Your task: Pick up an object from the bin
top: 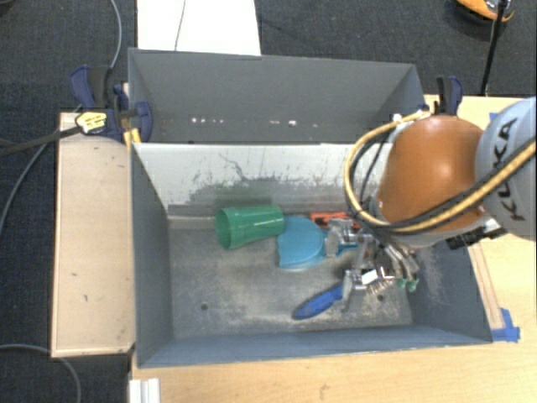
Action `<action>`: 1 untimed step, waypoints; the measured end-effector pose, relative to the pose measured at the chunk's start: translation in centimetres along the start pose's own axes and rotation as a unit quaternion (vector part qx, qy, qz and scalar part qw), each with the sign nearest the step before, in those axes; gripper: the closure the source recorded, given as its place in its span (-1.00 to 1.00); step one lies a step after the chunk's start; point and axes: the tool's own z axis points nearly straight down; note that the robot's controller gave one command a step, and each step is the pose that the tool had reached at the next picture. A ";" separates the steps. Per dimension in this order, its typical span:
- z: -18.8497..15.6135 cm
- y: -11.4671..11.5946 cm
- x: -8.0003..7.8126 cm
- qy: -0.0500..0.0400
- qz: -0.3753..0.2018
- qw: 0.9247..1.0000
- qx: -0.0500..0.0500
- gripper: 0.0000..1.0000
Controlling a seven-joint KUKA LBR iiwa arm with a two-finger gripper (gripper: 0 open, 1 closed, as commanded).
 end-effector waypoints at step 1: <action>1.9 -0.2 -0.1 -0.003 -0.037 0.999 0.000 -1.00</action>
Offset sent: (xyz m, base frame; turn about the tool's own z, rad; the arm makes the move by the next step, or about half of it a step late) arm 0.0011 -0.0192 -0.1331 -0.4431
